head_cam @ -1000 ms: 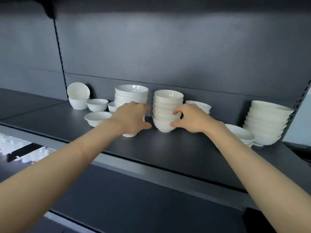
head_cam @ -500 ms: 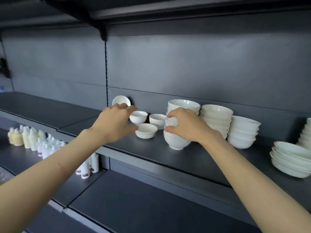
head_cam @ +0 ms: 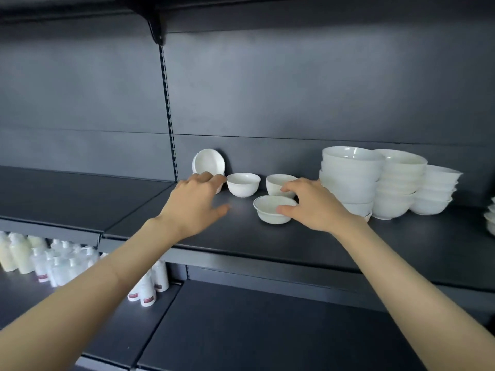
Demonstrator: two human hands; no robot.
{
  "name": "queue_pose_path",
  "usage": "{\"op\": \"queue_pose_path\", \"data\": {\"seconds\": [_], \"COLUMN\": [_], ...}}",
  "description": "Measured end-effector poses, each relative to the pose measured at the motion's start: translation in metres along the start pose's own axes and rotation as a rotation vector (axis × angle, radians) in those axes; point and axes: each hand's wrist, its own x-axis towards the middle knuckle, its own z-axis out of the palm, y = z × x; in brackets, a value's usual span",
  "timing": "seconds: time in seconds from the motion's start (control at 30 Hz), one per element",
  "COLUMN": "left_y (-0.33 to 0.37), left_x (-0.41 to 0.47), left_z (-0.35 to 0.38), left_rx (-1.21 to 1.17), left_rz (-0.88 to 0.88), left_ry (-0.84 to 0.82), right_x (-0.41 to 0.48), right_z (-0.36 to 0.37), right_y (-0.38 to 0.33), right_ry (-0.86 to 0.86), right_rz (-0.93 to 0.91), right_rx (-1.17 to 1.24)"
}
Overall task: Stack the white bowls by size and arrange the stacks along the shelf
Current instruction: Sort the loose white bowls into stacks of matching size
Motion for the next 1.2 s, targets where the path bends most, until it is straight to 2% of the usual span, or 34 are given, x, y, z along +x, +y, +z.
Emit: {"op": "queue_pose_path", "data": {"seconds": [0.37, 0.53, 0.7, 0.87, 1.2], "left_y": [-0.049, -0.071, -0.085, -0.089, -0.094], "left_x": [0.053, 0.069, 0.082, 0.095, 0.108], "left_z": [0.074, 0.098, 0.121, 0.141, 0.161], "left_rx": [-0.158, -0.346, -0.540, -0.563, -0.694], "left_rz": [0.048, 0.037, 0.103, 0.214, 0.275], "left_ry": [-0.106, -0.197, -0.302, -0.425, -0.548], "right_x": [0.056, 0.065, 0.079, 0.086, 0.086], "right_z": [0.063, 0.073, 0.085, 0.086, 0.095], "right_y": [0.016, 0.018, 0.024, 0.021, 0.005], "right_ry": [-0.067, -0.061, -0.048, -0.078, 0.076], "right_rz": [0.173, 0.237, 0.343, 0.464, 0.559], "right_rx": [0.039, 0.113, 0.172, 0.278, 0.392]}}
